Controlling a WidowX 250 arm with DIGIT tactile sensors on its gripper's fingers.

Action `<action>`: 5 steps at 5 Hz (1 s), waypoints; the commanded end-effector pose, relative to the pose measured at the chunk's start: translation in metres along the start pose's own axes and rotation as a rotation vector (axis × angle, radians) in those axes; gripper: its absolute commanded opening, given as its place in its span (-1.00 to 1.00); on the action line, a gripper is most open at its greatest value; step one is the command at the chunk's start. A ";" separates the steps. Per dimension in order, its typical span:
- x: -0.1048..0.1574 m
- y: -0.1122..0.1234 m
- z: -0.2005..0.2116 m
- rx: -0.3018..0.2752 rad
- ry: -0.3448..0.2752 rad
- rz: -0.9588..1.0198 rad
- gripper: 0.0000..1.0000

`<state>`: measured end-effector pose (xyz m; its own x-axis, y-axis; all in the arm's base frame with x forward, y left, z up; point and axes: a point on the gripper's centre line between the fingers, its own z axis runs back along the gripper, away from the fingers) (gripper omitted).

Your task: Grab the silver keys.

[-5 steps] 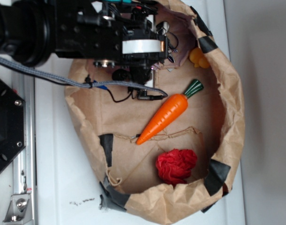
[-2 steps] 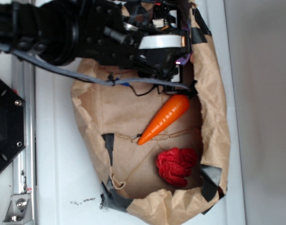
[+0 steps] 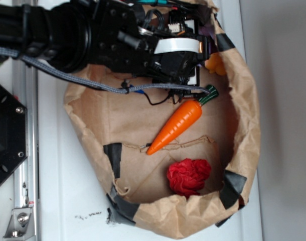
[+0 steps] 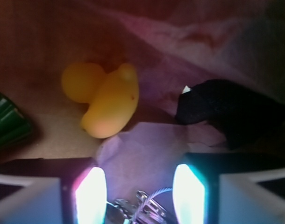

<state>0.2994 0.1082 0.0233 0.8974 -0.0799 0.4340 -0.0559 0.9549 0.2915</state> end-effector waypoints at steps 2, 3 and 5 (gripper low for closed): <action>-0.002 0.005 0.006 0.019 0.027 -0.038 -1.00; -0.007 0.004 0.014 -0.003 0.035 -0.046 -1.00; -0.016 0.003 0.078 -0.274 0.148 -0.052 -1.00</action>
<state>0.2392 0.0799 0.0634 0.9664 -0.1158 0.2295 0.1133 0.9933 0.0241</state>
